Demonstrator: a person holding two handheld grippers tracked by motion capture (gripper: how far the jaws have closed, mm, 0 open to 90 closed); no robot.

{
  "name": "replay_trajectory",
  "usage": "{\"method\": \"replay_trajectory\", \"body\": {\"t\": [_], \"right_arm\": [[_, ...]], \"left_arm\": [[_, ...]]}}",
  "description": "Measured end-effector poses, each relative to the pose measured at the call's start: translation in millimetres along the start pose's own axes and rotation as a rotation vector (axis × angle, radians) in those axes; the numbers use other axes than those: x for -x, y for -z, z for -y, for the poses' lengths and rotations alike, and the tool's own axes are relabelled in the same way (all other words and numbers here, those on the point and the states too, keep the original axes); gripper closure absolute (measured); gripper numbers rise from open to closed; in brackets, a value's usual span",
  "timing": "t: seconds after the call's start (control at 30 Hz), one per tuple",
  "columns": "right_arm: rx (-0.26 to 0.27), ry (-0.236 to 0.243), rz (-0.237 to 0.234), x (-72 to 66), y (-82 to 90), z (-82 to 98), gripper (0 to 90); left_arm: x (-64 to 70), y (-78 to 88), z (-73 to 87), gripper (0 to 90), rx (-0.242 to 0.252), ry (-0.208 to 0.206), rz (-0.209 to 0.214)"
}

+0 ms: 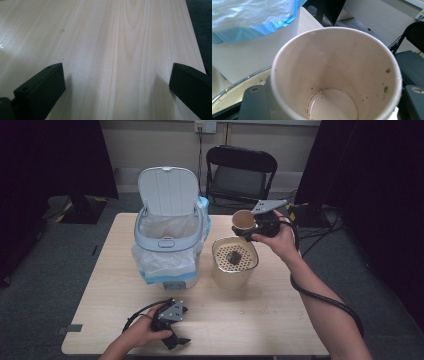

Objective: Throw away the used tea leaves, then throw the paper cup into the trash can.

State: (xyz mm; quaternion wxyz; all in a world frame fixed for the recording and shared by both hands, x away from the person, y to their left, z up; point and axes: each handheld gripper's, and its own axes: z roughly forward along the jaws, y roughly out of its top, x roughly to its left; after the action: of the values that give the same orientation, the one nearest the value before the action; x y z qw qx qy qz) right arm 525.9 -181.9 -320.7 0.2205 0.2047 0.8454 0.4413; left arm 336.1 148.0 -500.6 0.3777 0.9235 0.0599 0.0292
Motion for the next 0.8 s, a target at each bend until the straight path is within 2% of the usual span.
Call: {"method": "replay_trajectory", "body": {"t": [0.27, 0.63, 0.8], "right_arm": [[0.011, -0.032, -0.025, -1.3, -0.8, -4.5, 27.6], [0.034, -0.040, -0.059, -5.4, 2.2, -21.6, 27.5], [0.024, -0.029, -0.077, -7.7, 3.1, -31.2, 27.5]], "left_arm": [[-0.1, -0.2, 0.1, 0.0, 0.003, -0.001, 0.001], [0.3, -0.1, 0.3, 0.0, 0.000, 0.005, 0.001], [0.3, -0.3, 0.1, 0.0, 0.002, 0.003, 0.001]]}}
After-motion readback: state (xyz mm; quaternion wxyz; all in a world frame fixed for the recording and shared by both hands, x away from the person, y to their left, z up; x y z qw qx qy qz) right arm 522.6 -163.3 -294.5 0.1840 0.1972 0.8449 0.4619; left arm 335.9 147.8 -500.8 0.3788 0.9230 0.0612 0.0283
